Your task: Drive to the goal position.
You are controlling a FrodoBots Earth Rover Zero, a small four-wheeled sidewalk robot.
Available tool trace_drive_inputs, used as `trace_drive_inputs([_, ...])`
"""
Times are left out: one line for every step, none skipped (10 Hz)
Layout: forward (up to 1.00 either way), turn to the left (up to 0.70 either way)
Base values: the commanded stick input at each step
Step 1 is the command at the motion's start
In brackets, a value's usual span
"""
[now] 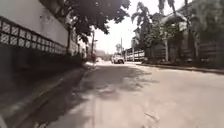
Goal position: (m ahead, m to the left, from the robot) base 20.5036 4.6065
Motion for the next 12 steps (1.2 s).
trace_drive_inputs([1.00,0.14])
trace_drive_inputs([1.00,0.14])
trace_drive_inputs([1.00,0.14])
trace_drive_inputs([1.00,0.14])
trace_drive_inputs([1.00,0.14])
trace_drive_inputs([1.00,0.14])
trace_drive_inputs([1.00,0.14])
trace_drive_inputs([1.00,0.10])
trace_drive_inputs([1.00,0.07])
trace_drive_inputs([1.00,0.06])
trace_drive_inputs([1.00,0.05])
trace_drive_inputs([1.00,0.05])
